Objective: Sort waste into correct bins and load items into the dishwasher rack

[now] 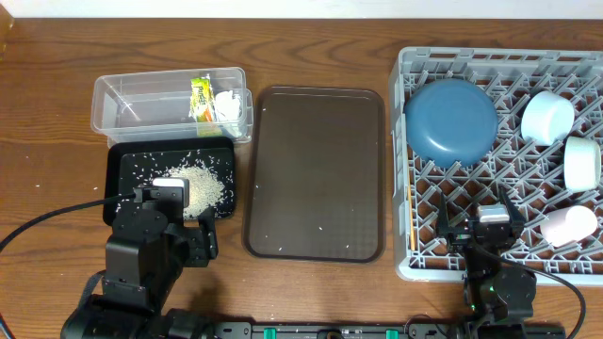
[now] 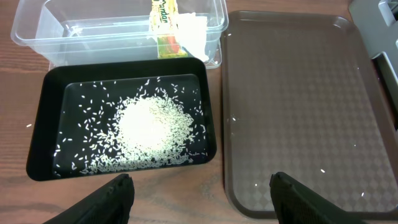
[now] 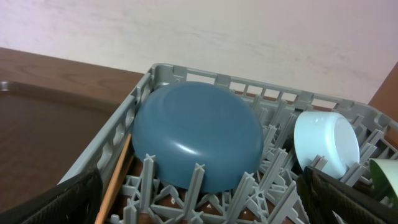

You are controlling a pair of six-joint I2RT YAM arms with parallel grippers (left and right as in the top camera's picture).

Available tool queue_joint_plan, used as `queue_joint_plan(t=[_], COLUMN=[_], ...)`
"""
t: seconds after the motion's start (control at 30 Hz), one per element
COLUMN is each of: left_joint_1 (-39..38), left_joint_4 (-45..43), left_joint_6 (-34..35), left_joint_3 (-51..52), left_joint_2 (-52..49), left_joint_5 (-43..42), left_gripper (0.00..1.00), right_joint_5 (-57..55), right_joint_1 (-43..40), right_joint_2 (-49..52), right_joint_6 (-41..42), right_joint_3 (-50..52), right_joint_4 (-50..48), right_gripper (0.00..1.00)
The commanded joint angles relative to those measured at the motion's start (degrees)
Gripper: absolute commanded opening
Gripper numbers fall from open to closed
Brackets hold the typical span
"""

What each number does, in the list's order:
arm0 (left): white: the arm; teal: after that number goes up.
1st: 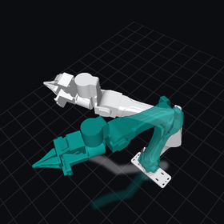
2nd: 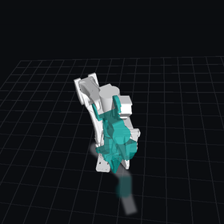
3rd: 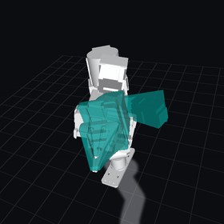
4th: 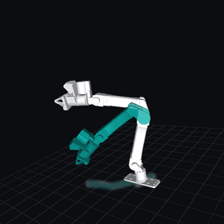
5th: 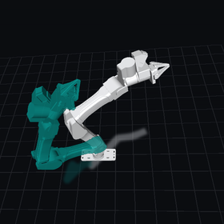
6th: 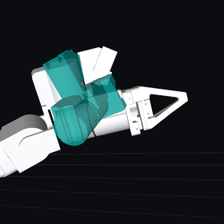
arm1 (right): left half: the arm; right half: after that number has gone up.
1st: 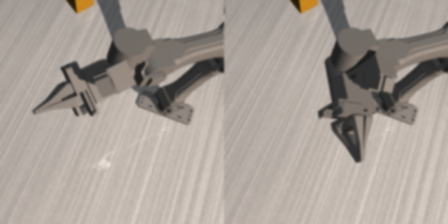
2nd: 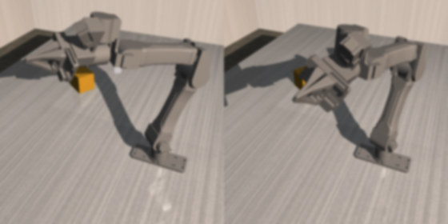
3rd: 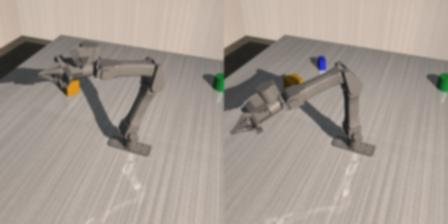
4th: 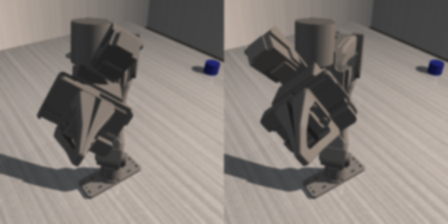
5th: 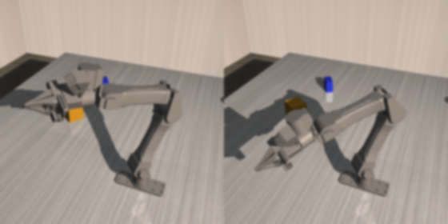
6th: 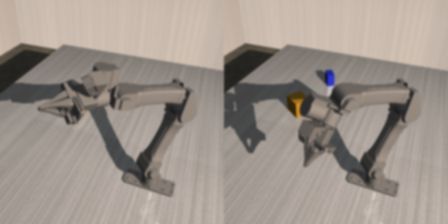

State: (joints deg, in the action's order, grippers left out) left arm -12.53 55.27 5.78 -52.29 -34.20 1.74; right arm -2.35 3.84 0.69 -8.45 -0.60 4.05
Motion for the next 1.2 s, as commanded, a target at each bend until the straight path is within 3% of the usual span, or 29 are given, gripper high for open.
queue_joint_plan(t=[0.0, 0.4, 0.77, 1.0, 1.17], left_joint_1=[-0.02, 0.17, 9.51, 9.64, 9.64], left_joint_4=[-0.07, 0.22, 0.61, -10.8, -24.48], left_joint_6=[0.11, 0.11, 0.11, 0.15, 0.15], left_joint_3=[0.11, 0.11, 11.3, 26.03, 36.04], left_joint_2=[0.11, 0.92, 15.43, 25.97, 31.87], left_joint_5=[0.66, 0.63, 0.44, 0.2, 0.22], left_gripper=[0.73, 0.73, 0.73, 0.73, 0.73], right_joint_5=[0.22, 0.24, 0.24, 0.24, 0.24], right_joint_1=[1.11, 1.11, 1.11, 1.11, 1.11], right_joint_2=[-0.42, -0.42, -0.42, -0.42, -0.42], right_joint_6=[-0.85, -0.85, -0.85, -0.83, -0.83], right_joint_3=[0.31, 0.31, 0.31, 0.31, 0.31], right_joint_4=[0.02, 0.02, 0.02, 0.02, 0.02], right_gripper=[0.99, 0.99, 0.99, 0.99, 0.99])
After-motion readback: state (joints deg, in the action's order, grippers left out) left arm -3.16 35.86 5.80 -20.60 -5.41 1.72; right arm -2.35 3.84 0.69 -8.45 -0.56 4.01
